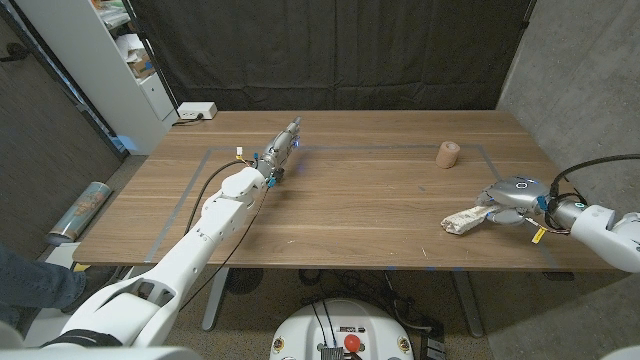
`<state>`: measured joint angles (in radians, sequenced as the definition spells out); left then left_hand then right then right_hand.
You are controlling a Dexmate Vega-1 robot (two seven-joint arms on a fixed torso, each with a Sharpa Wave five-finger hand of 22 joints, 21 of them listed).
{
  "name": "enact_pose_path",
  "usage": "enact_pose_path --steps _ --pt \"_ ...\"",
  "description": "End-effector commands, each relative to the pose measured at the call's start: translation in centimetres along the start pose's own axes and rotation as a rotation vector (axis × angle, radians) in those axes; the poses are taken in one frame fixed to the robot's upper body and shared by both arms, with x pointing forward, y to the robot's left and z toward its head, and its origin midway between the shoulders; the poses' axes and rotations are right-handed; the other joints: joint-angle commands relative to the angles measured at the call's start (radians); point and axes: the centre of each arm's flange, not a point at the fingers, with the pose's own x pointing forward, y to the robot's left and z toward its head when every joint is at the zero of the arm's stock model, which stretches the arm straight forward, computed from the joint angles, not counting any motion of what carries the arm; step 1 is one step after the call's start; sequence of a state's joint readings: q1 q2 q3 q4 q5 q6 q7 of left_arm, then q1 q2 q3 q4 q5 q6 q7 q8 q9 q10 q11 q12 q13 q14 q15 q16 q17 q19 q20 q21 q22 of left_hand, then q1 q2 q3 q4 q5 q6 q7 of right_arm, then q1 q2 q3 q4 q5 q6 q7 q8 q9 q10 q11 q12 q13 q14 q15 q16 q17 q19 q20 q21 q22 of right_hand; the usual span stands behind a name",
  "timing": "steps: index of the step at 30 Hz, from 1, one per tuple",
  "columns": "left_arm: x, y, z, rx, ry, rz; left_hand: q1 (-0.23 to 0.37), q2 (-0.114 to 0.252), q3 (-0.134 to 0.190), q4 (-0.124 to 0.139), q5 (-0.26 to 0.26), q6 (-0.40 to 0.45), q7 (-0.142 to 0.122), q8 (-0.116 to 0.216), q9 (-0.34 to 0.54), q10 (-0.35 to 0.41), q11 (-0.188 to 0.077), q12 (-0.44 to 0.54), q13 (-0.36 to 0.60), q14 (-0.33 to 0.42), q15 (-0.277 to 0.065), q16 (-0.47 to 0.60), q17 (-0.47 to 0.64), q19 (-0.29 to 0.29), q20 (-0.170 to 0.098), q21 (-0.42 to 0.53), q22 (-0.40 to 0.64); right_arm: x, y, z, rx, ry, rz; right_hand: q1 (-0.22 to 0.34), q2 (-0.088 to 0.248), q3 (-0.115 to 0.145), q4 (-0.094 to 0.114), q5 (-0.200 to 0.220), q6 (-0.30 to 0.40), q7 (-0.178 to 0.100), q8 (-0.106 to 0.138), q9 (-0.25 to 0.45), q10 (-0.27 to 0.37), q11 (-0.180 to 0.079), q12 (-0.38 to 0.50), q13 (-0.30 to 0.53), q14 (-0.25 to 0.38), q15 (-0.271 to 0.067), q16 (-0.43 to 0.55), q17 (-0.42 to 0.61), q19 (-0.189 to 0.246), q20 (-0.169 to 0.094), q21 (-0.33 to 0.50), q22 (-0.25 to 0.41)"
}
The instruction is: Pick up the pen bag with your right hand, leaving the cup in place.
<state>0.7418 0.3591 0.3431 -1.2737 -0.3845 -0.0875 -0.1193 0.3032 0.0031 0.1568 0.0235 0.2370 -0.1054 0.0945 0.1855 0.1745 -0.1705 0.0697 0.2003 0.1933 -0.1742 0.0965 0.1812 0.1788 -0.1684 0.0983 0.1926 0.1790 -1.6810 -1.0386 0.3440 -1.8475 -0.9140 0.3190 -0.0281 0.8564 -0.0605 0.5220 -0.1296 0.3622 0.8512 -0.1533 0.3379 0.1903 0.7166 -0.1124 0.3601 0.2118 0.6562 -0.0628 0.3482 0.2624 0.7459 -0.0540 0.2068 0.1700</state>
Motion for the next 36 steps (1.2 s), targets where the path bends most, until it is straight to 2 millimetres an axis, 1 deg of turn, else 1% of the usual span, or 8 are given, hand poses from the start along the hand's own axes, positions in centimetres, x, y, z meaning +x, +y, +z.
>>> enact_pose_path --steps 1,4,8,9,13,18,31,36 --pt "0.4 0.5 0.1 0.000 0.001 -0.008 -0.003 0.011 -0.002 0.002 -0.001 -0.006 -0.006 0.003 0.006 -0.016 -0.001 0.009 0.001 -0.074 0.004 0.007 0.006 -0.074 0.007 0.004 0.002 -0.7 -0.7 -0.1 0.021 0.014 -0.015 0.000 0.009 0.012 -0.001 -0.004 0.011 0.005 0.002 0.004 0.014 0.004 0.004 0.001 0.011 -0.100 0.004 0.005 0.002 -0.004 0.000 0.003" --pt "0.6 0.5 0.4 -0.001 -0.006 -0.010 -0.003 0.011 -0.002 0.002 -0.001 -0.005 -0.006 0.003 0.006 -0.016 0.000 0.009 0.001 -0.074 0.004 0.007 0.006 -0.075 0.007 0.003 0.002 -0.8 -0.9 -0.2 0.025 0.018 -0.023 0.001 0.009 0.013 -0.001 -0.006 0.015 0.007 0.002 0.004 0.015 0.002 0.002 0.000 0.016 -0.103 0.004 0.006 0.002 -0.003 -0.001 0.002" --pt "0.9 0.4 0.6 -0.001 -0.014 -0.012 -0.003 0.011 -0.002 0.001 -0.001 -0.005 -0.006 0.003 0.006 -0.016 0.000 0.009 0.001 -0.074 0.004 0.007 0.006 -0.075 0.007 0.004 0.002 0.3 -2.0 0.5 0.029 0.028 -0.037 0.003 0.010 0.015 -0.002 -0.007 0.021 0.006 0.003 0.003 0.021 0.006 0.002 0.000 0.017 -0.104 0.002 0.005 0.002 -0.003 -0.001 0.002" --pt "0.9 0.3 0.5 -0.004 -0.015 -0.010 -0.003 0.011 -0.002 0.001 -0.001 -0.005 -0.006 0.003 0.006 -0.016 0.000 0.009 0.001 -0.074 0.004 0.007 0.006 -0.075 0.007 0.004 0.002 0.4 -2.2 0.5 0.029 0.030 -0.040 0.003 0.011 0.016 -0.002 -0.008 0.022 0.006 0.002 0.003 0.024 -0.002 0.003 0.000 0.020 -0.103 0.002 0.006 0.002 -0.003 -0.002 0.002" --pt "1.1 0.1 0.3 -0.008 -0.013 -0.018 -0.003 0.011 -0.002 0.001 -0.001 -0.005 -0.006 0.004 0.006 -0.016 0.000 0.009 0.001 -0.074 0.004 0.007 0.006 -0.075 0.007 0.004 0.002 0.6 -2.7 0.5 0.030 0.037 -0.048 0.002 0.012 0.016 -0.002 -0.012 0.030 0.008 0.003 0.003 0.039 0.002 0.005 0.000 0.031 -0.107 0.005 0.007 0.002 -0.003 -0.002 0.002" --pt "1.2 -0.1 0.3 -0.010 -0.015 -0.021 -0.003 0.012 -0.003 0.001 -0.001 -0.005 -0.005 0.004 0.006 -0.017 0.000 0.009 0.001 -0.074 0.004 0.007 0.006 -0.075 0.006 0.004 0.002 0.2 -3.2 0.3 0.026 0.046 -0.055 0.005 0.014 0.016 -0.002 -0.016 0.044 0.009 0.005 0.003 0.063 0.006 0.011 -0.001 0.042 -0.111 0.008 0.010 0.007 -0.006 -0.001 0.002" --pt "0.7 -0.3 0.2 -0.019 -0.020 -0.014 -0.003 0.013 -0.004 0.000 -0.002 -0.005 -0.006 0.003 0.006 -0.015 -0.001 0.010 0.001 -0.074 0.004 0.007 0.006 -0.075 0.007 0.004 0.002 -1.3 -5.0 0.1 0.026 0.053 -0.083 0.008 0.016 0.016 -0.004 -0.022 0.060 0.013 0.007 0.003 0.068 0.001 0.006 -0.002 0.044 -0.111 0.006 0.014 0.010 -0.008 -0.002 0.002" --pt "0.5 -0.3 0.5 -0.015 -0.029 -0.014 -0.003 0.013 -0.004 0.000 -0.002 -0.005 -0.006 0.004 0.006 -0.016 -0.004 0.010 0.001 -0.074 0.004 0.007 0.006 -0.076 0.007 0.004 0.002 -1.6 -5.5 0.0 0.025 0.053 -0.091 0.007 0.017 0.015 -0.003 -0.025 0.061 0.015 0.006 0.003 0.070 0.006 0.005 -0.003 0.046 -0.111 0.007 0.017 0.010 -0.008 -0.002 0.002"
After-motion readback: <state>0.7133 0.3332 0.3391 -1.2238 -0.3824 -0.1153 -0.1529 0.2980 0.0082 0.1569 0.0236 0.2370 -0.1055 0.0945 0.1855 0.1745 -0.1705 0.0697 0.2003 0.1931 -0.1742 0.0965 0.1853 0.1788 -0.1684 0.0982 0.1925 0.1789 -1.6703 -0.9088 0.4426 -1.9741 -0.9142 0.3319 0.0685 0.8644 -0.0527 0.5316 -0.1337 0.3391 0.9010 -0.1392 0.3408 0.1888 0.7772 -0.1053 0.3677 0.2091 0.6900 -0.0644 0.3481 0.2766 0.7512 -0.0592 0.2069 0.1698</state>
